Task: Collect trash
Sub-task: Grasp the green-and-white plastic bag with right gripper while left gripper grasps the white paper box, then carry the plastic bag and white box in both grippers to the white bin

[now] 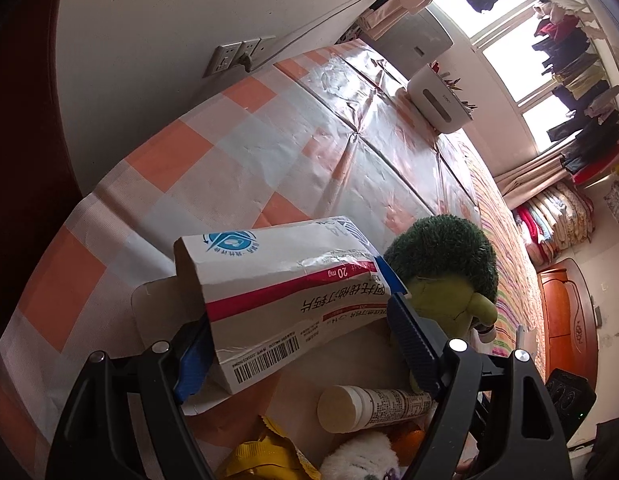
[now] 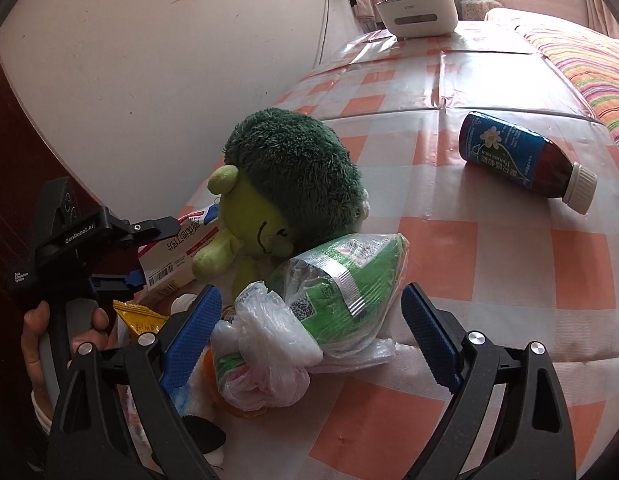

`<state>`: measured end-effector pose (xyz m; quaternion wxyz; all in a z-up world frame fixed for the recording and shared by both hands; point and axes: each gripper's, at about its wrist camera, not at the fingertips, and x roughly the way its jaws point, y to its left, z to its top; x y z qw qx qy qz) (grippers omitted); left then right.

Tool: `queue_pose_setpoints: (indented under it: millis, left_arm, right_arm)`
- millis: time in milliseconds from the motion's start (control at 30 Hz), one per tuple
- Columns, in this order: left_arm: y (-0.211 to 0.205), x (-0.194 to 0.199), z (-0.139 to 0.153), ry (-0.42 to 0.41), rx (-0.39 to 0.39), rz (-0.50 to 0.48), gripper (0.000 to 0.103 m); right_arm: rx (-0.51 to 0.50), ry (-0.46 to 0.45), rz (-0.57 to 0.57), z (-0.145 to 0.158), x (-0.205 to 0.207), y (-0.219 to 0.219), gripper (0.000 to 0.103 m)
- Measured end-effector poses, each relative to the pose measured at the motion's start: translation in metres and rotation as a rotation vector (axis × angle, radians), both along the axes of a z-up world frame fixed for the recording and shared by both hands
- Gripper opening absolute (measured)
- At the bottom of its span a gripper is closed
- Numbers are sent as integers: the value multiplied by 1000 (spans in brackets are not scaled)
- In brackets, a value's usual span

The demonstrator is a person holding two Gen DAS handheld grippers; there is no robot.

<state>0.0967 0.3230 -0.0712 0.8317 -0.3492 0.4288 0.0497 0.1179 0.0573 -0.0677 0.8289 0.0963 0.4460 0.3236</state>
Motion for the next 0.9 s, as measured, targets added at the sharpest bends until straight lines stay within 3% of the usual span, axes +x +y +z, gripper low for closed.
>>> queue_pose_setpoints:
  millis: [67,133,200,267,433,667,900]
  left_arm:
    - [-3,2,-3,9,12,-5,63]
    - [-6,3,-5,18,38,-4,39]
    - [-6,4,-9,14,1,-28,26]
    - [-7,3,-9,0,-11,-30,24]
    - [-17,-4,7,-58,76,-36,6]
    - [-28,-20,31,-144,186,-12,4]
    - [-35,-38,51,-231,218,11,4]
  right_arm:
    - [0,6,17,-1,-3,1,77]
    - [6,3,18,0,-5,-1,69]
    - [16,-2,15,0,-7,-4,61]
    - [33,-7,13,1,-10,-8,56]
    - [65,-50,10,11,-23,-16,52]
    - [119,-79,-17,24,-36,-38,52]
    - [134,-91,-57,29,-36,-62,52]
